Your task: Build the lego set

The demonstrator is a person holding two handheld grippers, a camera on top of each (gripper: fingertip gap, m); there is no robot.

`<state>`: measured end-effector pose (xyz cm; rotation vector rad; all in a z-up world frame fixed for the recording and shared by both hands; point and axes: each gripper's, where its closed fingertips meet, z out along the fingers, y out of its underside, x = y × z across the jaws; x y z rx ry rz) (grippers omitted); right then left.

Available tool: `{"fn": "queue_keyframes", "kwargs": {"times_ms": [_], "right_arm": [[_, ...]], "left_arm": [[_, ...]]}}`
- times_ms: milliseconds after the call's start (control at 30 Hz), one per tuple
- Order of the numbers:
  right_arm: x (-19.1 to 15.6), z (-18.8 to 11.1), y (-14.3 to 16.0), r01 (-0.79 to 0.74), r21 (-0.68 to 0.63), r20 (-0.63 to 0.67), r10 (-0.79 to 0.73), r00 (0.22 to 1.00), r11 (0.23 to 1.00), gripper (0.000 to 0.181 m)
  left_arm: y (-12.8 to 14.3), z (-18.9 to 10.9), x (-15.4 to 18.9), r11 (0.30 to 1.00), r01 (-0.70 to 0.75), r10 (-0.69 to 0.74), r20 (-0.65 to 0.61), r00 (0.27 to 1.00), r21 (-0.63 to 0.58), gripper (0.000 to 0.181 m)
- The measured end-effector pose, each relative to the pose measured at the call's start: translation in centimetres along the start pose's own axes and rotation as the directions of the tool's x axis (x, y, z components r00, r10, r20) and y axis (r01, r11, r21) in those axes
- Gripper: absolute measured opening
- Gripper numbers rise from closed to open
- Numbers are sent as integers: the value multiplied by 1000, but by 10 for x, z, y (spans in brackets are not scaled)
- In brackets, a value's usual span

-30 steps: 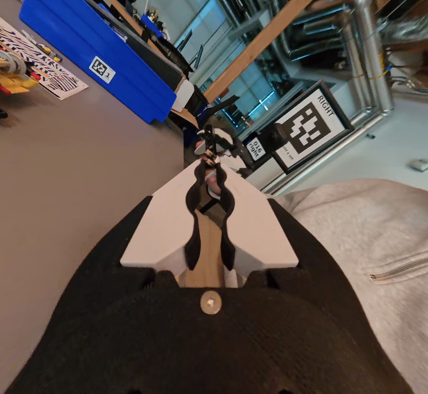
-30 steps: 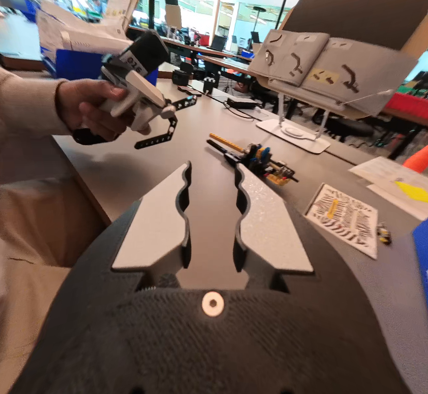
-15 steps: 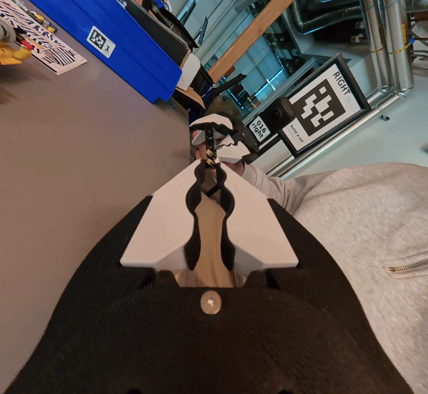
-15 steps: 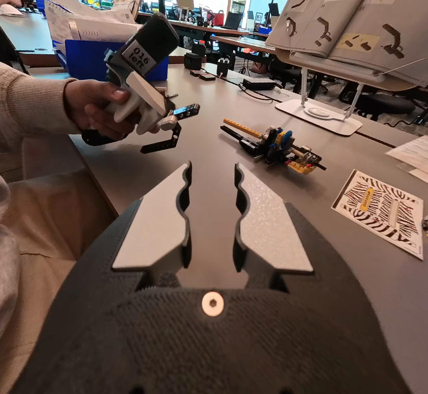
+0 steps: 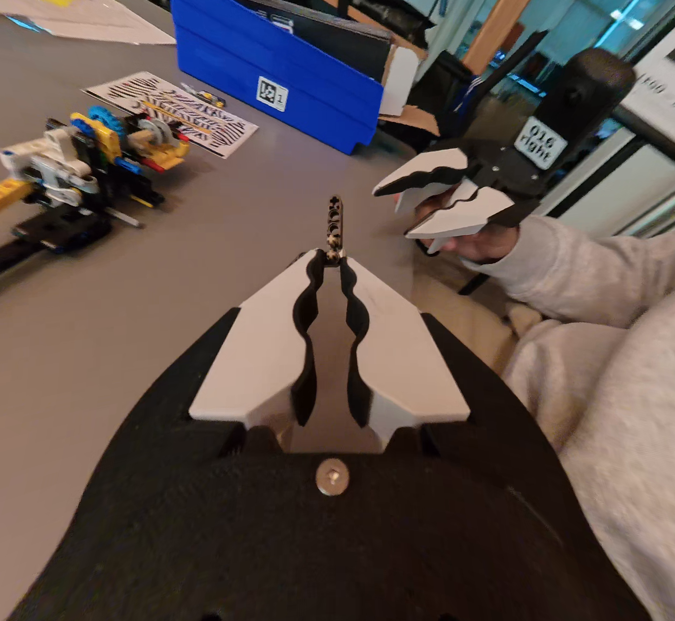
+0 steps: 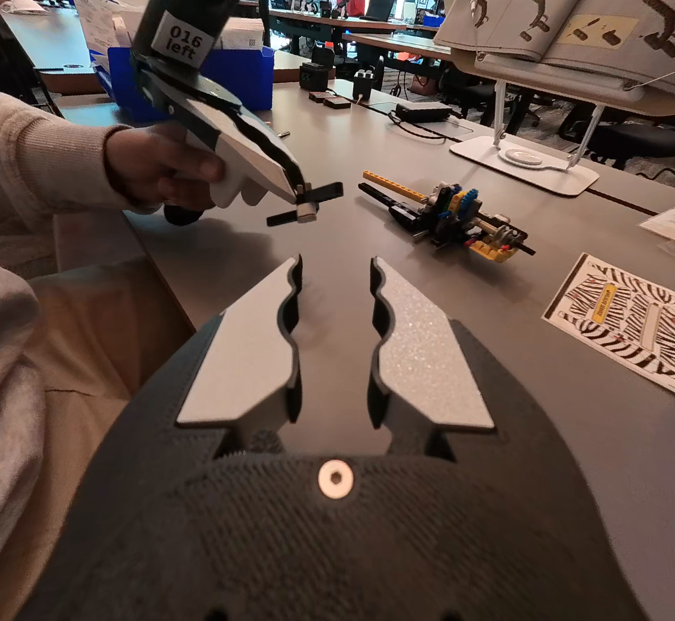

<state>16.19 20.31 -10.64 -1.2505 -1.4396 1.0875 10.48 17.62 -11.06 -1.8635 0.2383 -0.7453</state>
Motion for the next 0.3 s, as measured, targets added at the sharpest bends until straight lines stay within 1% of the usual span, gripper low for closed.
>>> {"fn": "queue_keyframes", "kwargs": {"times_ms": [100,167,200,300], "right_arm": [[-1,1,1,-7,-4,9,7,1000,1000,36],[-2,2,1,-23,-2,18,23,1000,1000,36],[-2,1,-2,-46,10,22,45,999,999,36],[-2,-5,-19,-183,113,80,175,981,976,33]], "left_arm": [[4,0,-6,997,-68,69,56,996,-26,7],[9,3,-8,995,-86,90,64,994,-54,7],[12,4,-9,994,-92,96,67,993,-64,7],[15,6,-9,991,-103,109,74,991,-87,7]]}}
